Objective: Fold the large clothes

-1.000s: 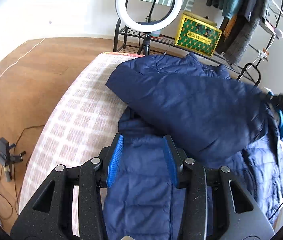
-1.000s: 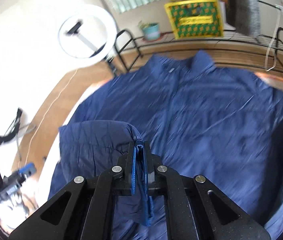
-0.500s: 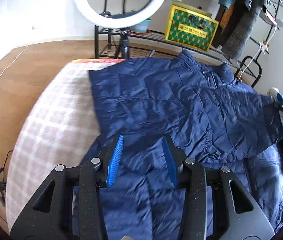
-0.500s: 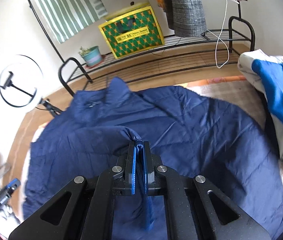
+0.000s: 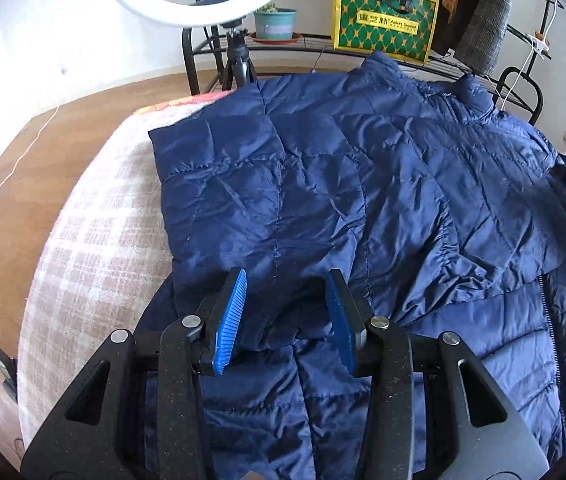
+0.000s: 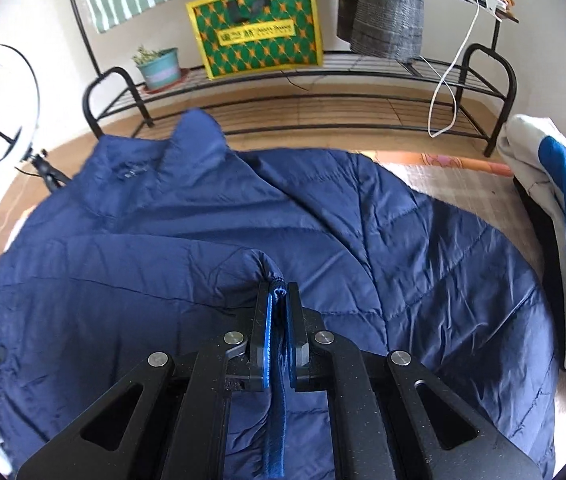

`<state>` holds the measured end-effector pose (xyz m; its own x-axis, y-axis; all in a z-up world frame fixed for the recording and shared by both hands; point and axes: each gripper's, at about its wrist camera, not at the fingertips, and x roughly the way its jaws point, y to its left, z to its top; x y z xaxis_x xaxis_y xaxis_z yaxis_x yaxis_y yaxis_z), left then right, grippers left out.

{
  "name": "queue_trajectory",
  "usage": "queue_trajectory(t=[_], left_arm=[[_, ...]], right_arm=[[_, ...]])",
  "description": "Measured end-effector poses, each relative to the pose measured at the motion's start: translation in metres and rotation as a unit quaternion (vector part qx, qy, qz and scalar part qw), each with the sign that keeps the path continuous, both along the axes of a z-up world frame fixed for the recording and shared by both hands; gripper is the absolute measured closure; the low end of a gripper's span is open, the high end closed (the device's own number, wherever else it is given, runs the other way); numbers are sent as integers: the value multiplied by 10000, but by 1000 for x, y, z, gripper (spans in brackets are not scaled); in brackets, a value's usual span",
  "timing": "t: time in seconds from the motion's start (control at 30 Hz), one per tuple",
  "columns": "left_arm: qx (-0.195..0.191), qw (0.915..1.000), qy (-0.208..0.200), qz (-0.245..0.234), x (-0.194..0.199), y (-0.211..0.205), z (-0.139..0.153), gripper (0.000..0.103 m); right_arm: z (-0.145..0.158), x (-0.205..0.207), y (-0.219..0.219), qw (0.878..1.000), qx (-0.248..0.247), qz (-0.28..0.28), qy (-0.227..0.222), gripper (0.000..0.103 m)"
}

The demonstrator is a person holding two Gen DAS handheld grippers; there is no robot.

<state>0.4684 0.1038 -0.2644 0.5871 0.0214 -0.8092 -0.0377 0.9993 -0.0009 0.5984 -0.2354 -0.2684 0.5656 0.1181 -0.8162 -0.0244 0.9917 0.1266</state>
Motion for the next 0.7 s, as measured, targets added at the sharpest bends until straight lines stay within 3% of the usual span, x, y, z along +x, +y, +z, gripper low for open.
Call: queue_trajectory(t=[0.13,0.3,0.63,0.7], left_arm=[[20,9996,-258,-137,-19,-8,26,61],[-112,9979,-565,-301,-51,-23,63,61],[-553,9902,-1091,-673,-133,-67,148,61],[-661,9891,-1075,-757,-147,-76,157,61]], right_arm=[[-2,-2,-1,10000,-8,6,61,94],[23,-25,-19,9990,387,-95,-195,81],[88,-120,-88,9933,828,-304,-740,76],[100,-140,-100,9925,826,-338,-839,68]])
